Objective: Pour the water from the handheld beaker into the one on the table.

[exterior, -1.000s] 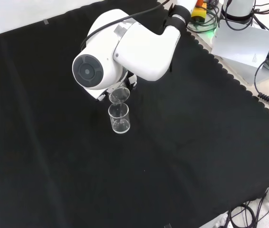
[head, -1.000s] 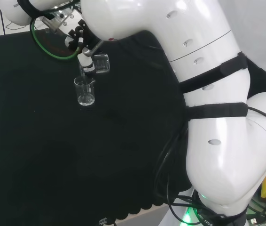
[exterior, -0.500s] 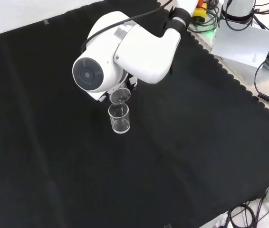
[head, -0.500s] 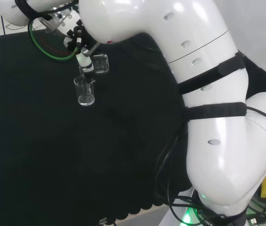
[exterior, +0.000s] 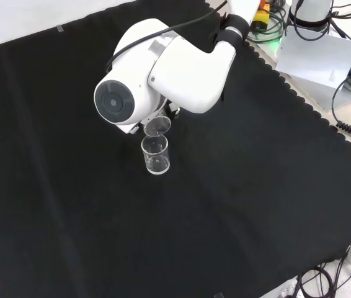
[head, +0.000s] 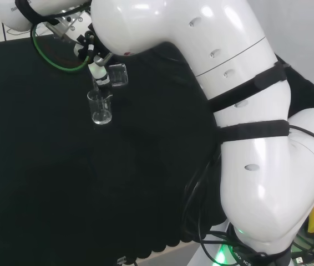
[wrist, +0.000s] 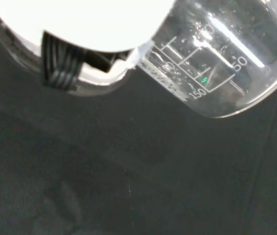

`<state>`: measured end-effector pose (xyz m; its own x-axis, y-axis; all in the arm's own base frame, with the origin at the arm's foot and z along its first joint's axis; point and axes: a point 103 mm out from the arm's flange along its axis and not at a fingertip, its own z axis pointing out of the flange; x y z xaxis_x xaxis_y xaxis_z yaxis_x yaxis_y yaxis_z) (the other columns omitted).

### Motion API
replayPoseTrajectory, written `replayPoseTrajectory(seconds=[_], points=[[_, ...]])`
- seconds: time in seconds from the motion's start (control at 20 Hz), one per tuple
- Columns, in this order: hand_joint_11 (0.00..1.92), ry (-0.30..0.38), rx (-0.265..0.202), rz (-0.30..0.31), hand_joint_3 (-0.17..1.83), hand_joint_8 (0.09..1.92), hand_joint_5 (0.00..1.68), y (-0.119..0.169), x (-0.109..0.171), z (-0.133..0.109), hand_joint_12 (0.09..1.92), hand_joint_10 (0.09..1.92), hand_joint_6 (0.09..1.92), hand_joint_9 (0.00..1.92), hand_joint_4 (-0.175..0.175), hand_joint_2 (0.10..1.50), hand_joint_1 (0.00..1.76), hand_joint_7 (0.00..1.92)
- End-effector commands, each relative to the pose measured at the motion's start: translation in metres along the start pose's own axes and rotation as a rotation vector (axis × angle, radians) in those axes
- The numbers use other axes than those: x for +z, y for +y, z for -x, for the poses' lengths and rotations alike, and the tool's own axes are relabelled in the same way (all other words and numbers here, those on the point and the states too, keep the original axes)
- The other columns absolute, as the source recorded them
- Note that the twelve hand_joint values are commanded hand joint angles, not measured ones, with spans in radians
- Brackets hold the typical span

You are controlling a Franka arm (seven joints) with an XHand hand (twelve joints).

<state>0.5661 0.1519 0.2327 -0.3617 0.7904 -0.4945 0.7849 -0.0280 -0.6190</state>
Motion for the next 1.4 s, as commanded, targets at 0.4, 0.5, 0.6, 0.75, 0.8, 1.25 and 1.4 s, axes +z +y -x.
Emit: replayPoseTrajectory(seconds=[0.4,0.5,0.6,0.75,0.8,1.25,1.4], points=[[1.03,-0.025,0.010,-0.026,0.67,1.10,1.04,-0.0015,-0.0011,0.0005,0.85,0.93,1.03,1.13,-0.175,0.72,1.40,1.06],[1.03,-0.027,0.011,-0.026,0.67,1.10,1.04,-0.0017,-0.0012,0.0007,0.85,0.93,1.03,1.13,-0.175,0.72,1.40,1.06],[1.03,-0.026,0.011,-0.026,0.67,1.10,1.04,-0.0018,-0.0014,0.0009,0.85,0.93,1.03,1.13,-0.175,0.72,1.40,1.06],[1.03,-0.028,0.011,-0.030,0.67,1.10,1.04,-0.0017,-0.0017,0.0011,0.85,0.93,1.03,1.13,-0.175,0.72,1.40,1.06],[1.03,-0.029,0.011,-0.032,0.67,1.10,1.04,-0.0017,-0.0017,0.0012,0.85,0.93,1.03,1.13,-0.175,0.72,1.40,1.06],[1.03,-0.038,0.011,-0.038,0.67,1.10,1.04,-0.0015,-0.0038,0.0009,0.85,0.93,1.03,1.13,-0.175,0.72,1.40,1.06],[1.03,-0.038,0.010,-0.037,0.67,1.10,1.04,-0.0016,-0.0038,0.0008,0.85,0.93,1.03,1.13,-0.175,0.72,1.40,1.06]])
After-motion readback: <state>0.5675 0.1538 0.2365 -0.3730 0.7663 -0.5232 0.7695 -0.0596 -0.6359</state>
